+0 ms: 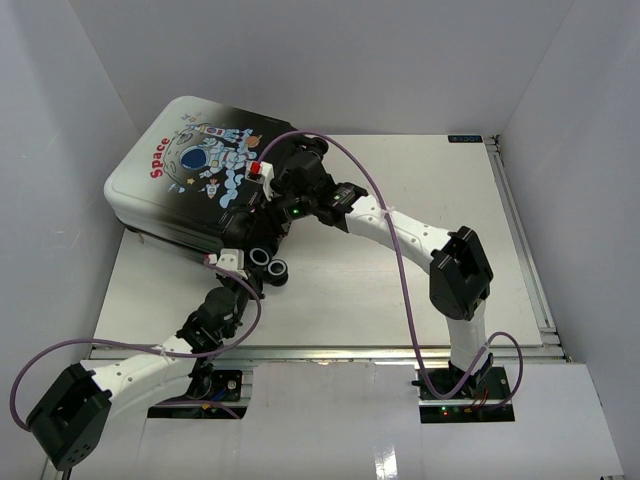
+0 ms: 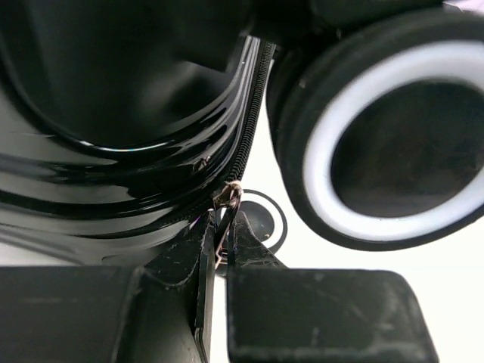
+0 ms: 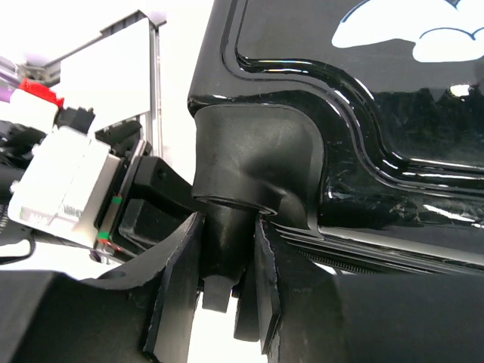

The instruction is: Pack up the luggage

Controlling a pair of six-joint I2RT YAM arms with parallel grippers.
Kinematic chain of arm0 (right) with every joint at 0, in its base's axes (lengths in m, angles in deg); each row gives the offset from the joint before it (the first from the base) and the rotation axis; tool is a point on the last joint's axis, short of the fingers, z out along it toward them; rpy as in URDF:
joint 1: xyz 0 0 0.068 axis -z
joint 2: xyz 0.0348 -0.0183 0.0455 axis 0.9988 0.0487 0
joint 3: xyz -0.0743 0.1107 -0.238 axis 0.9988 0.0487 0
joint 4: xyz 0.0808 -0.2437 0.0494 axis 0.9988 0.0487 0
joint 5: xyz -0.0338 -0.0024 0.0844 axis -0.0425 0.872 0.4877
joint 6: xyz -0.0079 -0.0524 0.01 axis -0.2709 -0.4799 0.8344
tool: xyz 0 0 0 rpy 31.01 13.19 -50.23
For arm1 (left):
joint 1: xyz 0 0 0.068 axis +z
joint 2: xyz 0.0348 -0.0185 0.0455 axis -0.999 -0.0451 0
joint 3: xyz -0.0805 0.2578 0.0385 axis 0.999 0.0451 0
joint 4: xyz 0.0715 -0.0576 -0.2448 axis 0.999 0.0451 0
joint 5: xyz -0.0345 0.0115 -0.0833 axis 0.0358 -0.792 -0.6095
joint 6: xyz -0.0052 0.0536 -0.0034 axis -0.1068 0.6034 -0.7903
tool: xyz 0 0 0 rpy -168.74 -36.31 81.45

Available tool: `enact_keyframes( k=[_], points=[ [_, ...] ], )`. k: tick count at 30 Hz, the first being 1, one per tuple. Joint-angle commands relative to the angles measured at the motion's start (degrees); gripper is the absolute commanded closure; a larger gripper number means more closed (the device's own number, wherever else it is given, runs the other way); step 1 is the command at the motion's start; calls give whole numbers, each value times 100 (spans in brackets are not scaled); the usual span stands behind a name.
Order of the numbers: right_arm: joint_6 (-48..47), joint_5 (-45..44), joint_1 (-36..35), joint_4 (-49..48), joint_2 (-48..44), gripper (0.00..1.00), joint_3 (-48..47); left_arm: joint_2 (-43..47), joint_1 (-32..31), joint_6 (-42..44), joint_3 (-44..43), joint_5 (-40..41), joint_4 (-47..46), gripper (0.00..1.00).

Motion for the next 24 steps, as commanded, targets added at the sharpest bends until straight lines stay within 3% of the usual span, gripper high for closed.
enact_keyframes(
  k=[1, 9, 14, 22, 24],
  points=[
    [374, 258, -190, -934, -76, 92, 312, 72, -67, 401, -151, -884, -2239, 100],
    [596, 599, -198, -1203, -330, 92, 478, -232, -67, 796, 198, -1769, -3267, 100],
    [634, 700, -188, -1211, -365, 92, 506, -943, -68, 997, 57, -2631, -3728, 100],
    [691, 666, -155, -1372, -364, 92, 566, -1661, -67, 1231, 42, -2912, -4290, 100],
    [716, 314, -130, -1338, -405, 92, 582, -1695, -67, 1187, 65, -2588, -4384, 100]
  ],
)
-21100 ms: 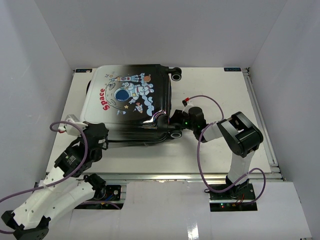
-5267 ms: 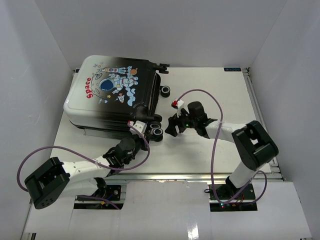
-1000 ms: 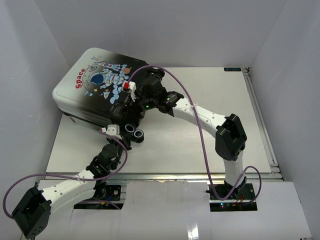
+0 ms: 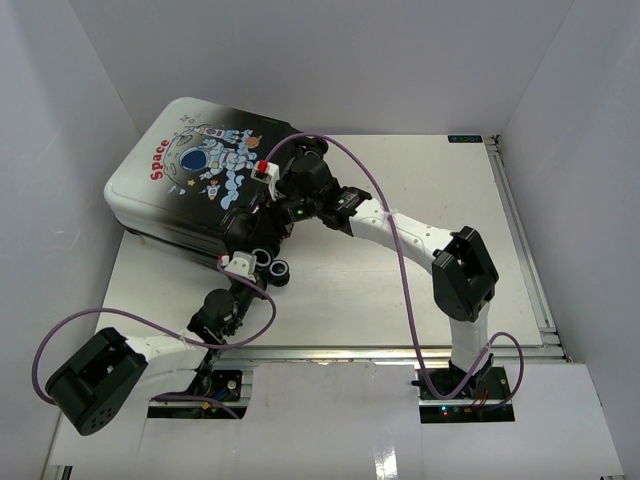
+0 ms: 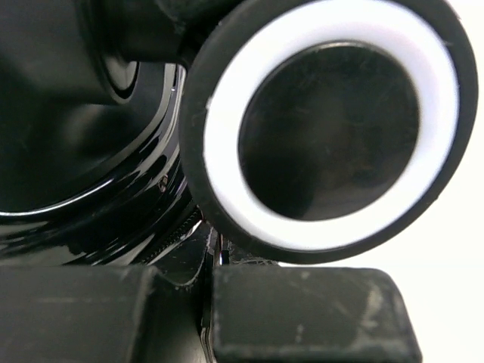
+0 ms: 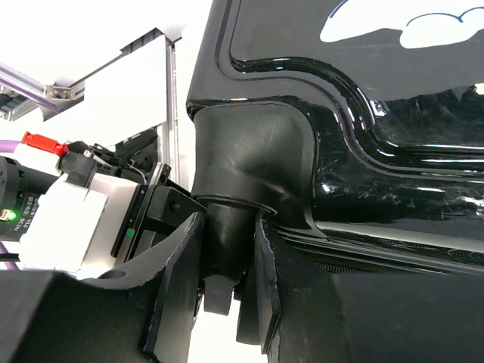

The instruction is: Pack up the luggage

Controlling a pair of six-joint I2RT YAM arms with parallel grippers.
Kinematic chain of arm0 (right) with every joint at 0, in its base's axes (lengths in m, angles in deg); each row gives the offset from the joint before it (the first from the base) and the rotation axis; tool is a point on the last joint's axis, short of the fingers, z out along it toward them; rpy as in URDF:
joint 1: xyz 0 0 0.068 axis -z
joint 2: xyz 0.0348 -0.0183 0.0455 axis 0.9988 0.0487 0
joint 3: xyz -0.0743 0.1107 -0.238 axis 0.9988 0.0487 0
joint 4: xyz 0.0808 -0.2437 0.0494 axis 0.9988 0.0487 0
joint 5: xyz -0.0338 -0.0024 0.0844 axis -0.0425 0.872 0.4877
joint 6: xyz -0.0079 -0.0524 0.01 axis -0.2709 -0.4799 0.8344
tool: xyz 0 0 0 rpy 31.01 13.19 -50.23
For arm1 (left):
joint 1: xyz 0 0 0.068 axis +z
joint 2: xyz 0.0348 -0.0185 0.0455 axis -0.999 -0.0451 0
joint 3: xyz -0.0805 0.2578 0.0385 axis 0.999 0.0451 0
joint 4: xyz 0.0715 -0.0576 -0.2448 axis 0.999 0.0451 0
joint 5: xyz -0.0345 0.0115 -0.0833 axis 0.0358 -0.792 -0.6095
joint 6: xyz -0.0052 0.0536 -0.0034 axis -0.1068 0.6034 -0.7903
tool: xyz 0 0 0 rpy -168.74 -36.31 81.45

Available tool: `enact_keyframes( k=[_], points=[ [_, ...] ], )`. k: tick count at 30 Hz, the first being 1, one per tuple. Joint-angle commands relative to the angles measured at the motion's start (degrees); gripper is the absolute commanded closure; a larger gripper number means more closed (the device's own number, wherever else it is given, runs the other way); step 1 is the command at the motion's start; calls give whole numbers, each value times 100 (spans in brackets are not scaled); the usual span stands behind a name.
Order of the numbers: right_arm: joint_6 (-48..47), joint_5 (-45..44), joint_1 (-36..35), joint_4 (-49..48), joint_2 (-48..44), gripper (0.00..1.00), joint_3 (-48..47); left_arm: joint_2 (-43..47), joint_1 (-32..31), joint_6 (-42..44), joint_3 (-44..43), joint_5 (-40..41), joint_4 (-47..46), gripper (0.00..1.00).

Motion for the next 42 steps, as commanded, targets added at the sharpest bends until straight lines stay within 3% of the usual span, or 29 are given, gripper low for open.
enact_keyframes(
  k=[1, 5, 9, 14, 25, 33, 42],
  points=[
    [88, -232, -208, -545, -262, 86, 55, 64, -257, -85, -242, -1376, -1670, 100],
    [230, -2255, -54, -244, -547, 48, 318, 401, -254, -240, -184, -534, -1334, 100],
    [614, -3303, 241, -303, -781, 40, 582, 663, -254, -408, -133, 160, -1150, 100],
    [909, -4444, 611, -911, -1127, 37, 1054, 537, -253, -433, -217, 285, -1022, 100],
    [1281, -4625, 1109, -1000, -1005, 31, 1059, 475, -254, -482, -247, 237, -1005, 100],
    [1851, -4877, 1365, -529, 223, 45, -199, 727, -262, -521, -201, 259, -883, 100],
    [2193, -5174, 1357, -83, 1738, 49, -1459, 788, -253, -543, -131, 247, -878, 100]
  ],
)
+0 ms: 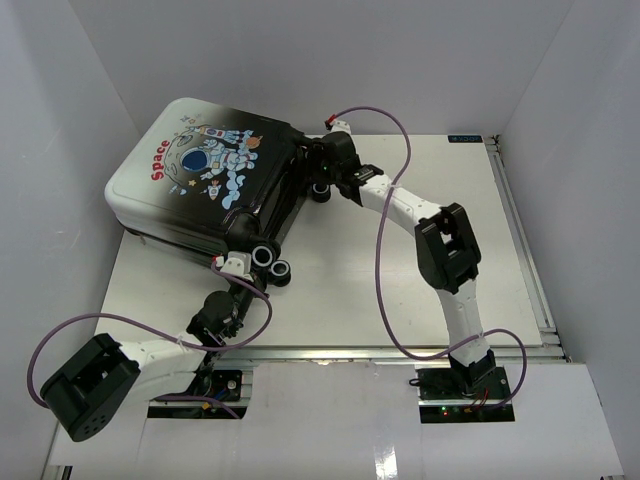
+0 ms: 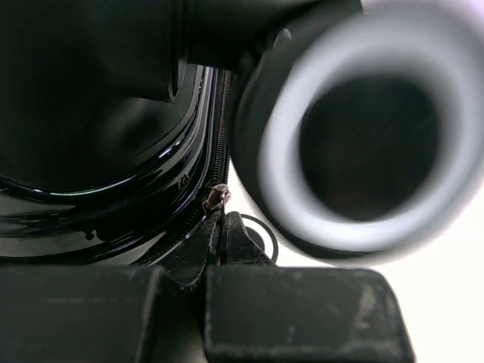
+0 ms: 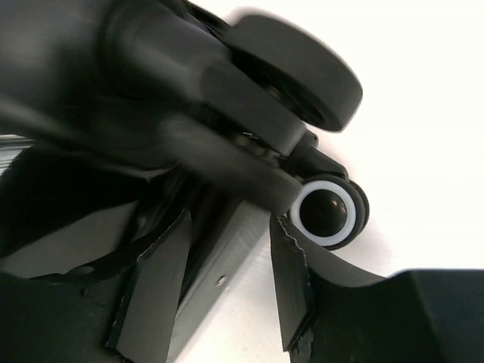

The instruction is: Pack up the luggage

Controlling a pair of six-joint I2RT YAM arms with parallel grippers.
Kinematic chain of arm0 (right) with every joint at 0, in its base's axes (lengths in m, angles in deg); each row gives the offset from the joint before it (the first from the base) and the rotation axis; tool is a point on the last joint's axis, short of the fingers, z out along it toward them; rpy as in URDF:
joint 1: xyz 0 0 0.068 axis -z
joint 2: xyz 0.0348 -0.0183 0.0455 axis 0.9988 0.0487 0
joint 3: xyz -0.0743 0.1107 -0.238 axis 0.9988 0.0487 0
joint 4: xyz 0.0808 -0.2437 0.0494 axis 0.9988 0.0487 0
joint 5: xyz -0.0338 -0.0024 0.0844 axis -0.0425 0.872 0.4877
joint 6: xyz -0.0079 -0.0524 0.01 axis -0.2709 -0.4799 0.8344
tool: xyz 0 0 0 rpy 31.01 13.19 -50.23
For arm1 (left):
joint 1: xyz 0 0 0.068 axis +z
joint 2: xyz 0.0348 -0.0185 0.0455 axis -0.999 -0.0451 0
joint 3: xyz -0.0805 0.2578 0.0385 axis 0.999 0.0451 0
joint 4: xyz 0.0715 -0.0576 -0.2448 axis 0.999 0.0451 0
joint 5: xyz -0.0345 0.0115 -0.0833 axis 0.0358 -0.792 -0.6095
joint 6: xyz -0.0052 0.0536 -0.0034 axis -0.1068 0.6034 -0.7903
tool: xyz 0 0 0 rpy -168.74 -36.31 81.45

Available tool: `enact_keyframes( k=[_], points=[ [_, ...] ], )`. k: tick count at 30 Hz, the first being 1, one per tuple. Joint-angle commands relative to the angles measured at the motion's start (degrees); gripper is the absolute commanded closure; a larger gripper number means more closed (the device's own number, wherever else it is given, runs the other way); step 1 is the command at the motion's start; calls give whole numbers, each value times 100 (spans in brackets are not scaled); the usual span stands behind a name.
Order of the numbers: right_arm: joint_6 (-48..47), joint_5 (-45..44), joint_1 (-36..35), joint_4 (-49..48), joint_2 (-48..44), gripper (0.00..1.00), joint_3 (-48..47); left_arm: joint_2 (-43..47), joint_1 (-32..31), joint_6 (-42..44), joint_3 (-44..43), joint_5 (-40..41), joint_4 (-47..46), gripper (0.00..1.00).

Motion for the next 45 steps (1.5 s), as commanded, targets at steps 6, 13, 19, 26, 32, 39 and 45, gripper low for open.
enact_keyframes(
  k=[6, 13, 19, 26, 32, 39, 45],
  points=[
    [377, -395, -35, 312, 1042, 50, -982, 337, -101, -128, -126, -245, -1224, 100],
    [603, -200, 2, -86, 720, 91, 96, 277, -101, -195, -185, -60, -1040, 100],
    [1099, -127, -60, -1178, -57, 92, 1866, 353, -101, -424, -456, -285, -606, 100],
    [1132, -160, -477, -1728, -85, 92, 2468, -322, -106, -426, -784, -568, -764, 100],
    [1312, -301, -636, -2568, -722, 92, 3792, -607, -103, -440, -867, -576, -817, 100],
    [1515, -658, -891, -3489, -1654, 92, 5138, -189, -101, -496, -733, 56, -415, 100],
    [1661, -1315, -1483, -4012, -2176, 92, 6018, -2, -101, -586, -708, 532, -141, 100]
  ],
)
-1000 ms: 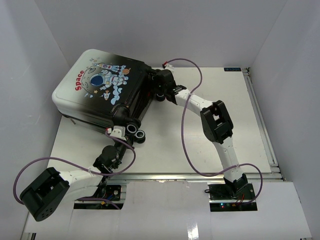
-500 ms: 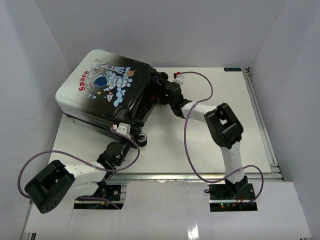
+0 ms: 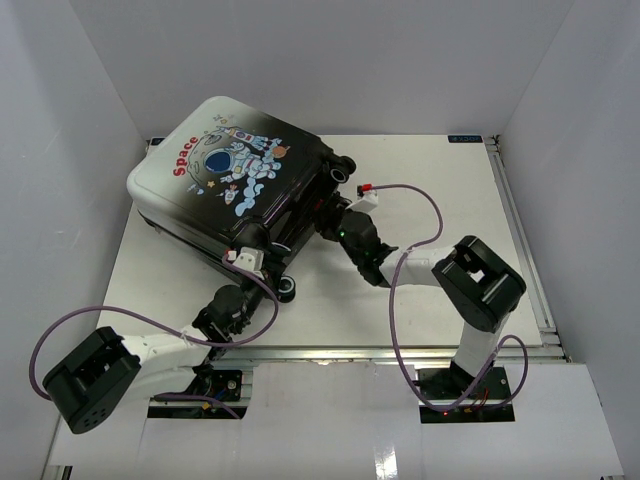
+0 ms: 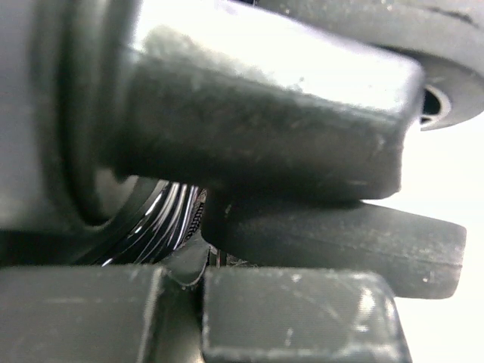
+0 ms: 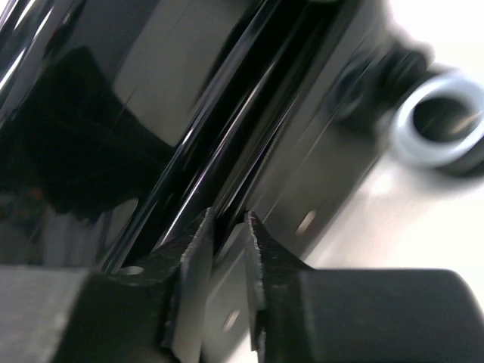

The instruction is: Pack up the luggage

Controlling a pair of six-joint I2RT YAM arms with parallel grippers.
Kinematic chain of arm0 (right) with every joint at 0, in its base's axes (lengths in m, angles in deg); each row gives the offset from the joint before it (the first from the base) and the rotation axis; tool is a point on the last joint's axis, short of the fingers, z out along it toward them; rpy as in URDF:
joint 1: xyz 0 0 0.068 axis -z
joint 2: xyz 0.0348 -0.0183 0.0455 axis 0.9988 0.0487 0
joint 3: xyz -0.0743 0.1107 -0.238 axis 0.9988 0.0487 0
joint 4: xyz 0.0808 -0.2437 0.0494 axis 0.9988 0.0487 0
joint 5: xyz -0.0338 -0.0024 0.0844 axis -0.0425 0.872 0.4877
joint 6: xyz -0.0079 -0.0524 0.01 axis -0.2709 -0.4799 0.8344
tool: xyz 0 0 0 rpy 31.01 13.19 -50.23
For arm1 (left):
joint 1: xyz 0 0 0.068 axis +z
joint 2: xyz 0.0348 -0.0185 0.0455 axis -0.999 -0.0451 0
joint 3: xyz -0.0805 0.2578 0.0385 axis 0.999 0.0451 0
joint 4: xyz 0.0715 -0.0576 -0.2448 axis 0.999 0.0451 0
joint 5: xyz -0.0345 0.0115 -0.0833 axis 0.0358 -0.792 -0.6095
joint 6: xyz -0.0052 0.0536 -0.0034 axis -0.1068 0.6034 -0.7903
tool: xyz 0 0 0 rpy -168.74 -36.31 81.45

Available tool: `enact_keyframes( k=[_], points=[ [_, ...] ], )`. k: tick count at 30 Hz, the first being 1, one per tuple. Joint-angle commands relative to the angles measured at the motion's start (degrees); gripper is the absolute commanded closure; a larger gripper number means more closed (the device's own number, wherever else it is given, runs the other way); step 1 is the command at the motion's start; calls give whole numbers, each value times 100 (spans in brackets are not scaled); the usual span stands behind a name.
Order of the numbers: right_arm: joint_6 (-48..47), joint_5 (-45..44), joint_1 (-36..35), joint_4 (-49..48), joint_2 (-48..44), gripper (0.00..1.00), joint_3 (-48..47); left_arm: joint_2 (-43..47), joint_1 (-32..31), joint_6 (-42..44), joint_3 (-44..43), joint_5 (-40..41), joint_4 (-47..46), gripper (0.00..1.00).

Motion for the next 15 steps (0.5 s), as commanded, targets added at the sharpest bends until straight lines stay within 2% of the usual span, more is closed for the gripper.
enact_keyframes(
  k=[1, 7, 10, 12, 14, 15],
  points=[
    [-84, 3, -740, 514, -152, 92, 831, 230, 144, -144, -226, 955, -737, 100],
    [-302, -503, -1129, 422, -315, 92, 1029, 218, 152, 170, -445, 1777, -402, 100],
    [-1093, -882, -896, 663, -512, 92, 756, 319, 170, 110, -580, 1915, -108, 100],
    [-1701, -432, -529, 796, -771, 72, 671, 324, 190, -1, -635, 2187, 157, 100],
    [-2406, 211, -85, 1106, -1072, 40, 457, 343, 257, -133, -644, 2343, 382, 100],
    [-2751, 471, 111, 1386, -1176, 32, 246, 389, 343, -264, -649, 2401, 536, 100]
  ],
)
